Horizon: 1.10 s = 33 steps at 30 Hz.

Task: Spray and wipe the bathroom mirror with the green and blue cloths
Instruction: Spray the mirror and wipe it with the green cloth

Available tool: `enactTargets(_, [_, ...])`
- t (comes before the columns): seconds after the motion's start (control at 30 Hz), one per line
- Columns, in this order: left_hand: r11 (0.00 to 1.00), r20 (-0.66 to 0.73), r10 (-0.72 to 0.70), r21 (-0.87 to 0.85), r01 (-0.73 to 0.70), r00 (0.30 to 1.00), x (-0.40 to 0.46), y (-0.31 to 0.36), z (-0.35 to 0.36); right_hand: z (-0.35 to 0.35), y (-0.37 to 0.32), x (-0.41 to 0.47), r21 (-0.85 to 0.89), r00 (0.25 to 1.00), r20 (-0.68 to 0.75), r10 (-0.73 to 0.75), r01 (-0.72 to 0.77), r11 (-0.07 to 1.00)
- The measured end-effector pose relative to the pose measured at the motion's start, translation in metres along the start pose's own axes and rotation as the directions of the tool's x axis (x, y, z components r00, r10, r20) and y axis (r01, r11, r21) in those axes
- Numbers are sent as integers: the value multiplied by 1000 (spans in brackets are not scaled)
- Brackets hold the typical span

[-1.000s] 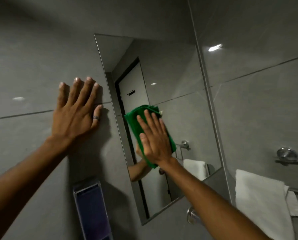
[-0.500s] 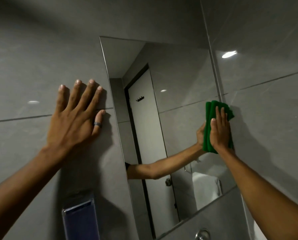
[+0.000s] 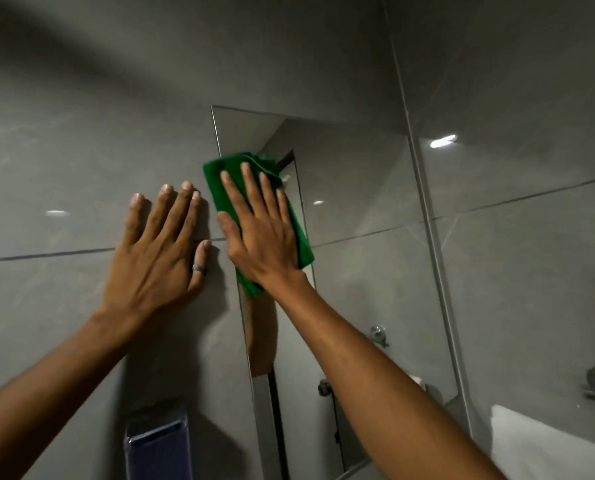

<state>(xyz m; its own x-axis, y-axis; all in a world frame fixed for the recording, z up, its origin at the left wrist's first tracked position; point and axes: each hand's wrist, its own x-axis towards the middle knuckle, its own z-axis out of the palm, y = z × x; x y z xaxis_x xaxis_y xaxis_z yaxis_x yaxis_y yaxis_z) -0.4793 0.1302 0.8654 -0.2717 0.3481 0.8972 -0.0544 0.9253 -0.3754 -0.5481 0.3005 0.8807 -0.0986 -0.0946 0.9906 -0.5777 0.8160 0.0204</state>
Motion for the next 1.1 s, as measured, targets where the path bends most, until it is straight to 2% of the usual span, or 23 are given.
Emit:
enactTargets(0.1, [1000,-12,12,-5,-12,1000,-1,0,2,-6,8,43,6,998,19,-62,62,998])
enactTargets(0.2, [1000,-10,22,4,-22,1000,-1,-2,4,-17,38,72,0,998,4,-61,61,998])
enactTargets(0.43, [998,-61,26,55,-22,998,-3,-2,9,-39,145,105,-34,987,-33,158,-159,987])
enactTargets(0.57, [995,-62,34,101,-27,998,-1,-4,13,-55,216,109,14,940,-76,333,-333,943])
enactTargets(0.73, [991,-71,41,130,-32,997,-2,-4,15,-68,285,74,6,875,-103,473,-475,880])
enactTargets(0.97, [993,-48,41,110,-36,998,-3,-5,10,-56,296,-36,80,828,-103,551,-545,834])
enactTargets(1.1, [995,-50,37,94,-32,998,-4,-3,9,-37,250,-59,184,862,-169,478,-449,874])
